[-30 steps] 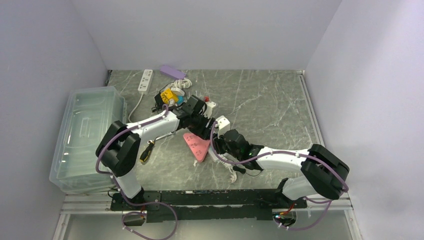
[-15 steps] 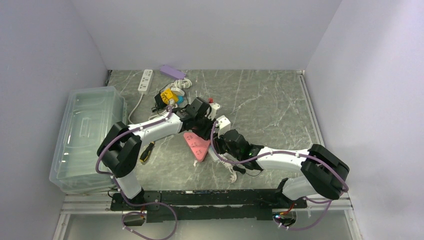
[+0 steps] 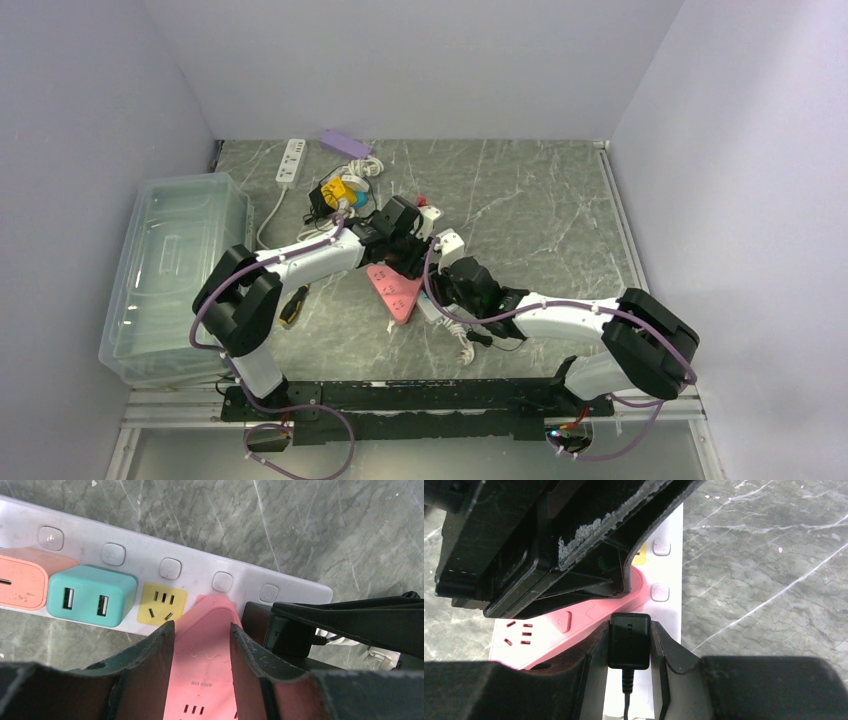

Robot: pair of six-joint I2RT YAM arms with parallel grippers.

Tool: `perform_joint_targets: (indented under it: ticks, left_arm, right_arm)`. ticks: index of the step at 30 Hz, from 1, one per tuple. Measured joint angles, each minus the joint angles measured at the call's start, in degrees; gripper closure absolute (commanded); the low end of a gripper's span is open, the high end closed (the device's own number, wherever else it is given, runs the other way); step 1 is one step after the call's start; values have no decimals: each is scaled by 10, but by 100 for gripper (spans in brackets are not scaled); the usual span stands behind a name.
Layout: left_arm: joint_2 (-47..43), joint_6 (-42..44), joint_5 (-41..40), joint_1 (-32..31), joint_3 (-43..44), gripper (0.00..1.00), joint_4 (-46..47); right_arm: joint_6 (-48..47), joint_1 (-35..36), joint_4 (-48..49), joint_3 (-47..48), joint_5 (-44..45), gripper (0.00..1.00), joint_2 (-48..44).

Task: Pull the plug off the socket
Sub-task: Remove the plug from the socket.

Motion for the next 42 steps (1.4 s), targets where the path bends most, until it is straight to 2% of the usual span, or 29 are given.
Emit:
perform_joint_targets:
  ticks: [7, 14, 24, 31, 42]
  left_arm:
    - [-1, 0, -8, 0, 0, 61, 0]
    - [0, 0, -10, -2, 5, 66, -9]
    - [8, 0, 4, -2, 17, 67, -26]
    - [11, 0, 9, -2, 20, 68, -27]
    - [14, 0, 18, -2, 21, 69, -19]
  right_arm:
    - [-2, -2, 0, 0, -8, 100, -1]
    - [-17, 7, 8, -12, -10, 100, -11]
    - [-59, 63, 9, -12, 66, 100, -8]
    - [-55, 68, 7, -12, 83, 100, -8]
    - [-3, -7, 2, -24, -13, 100, -29]
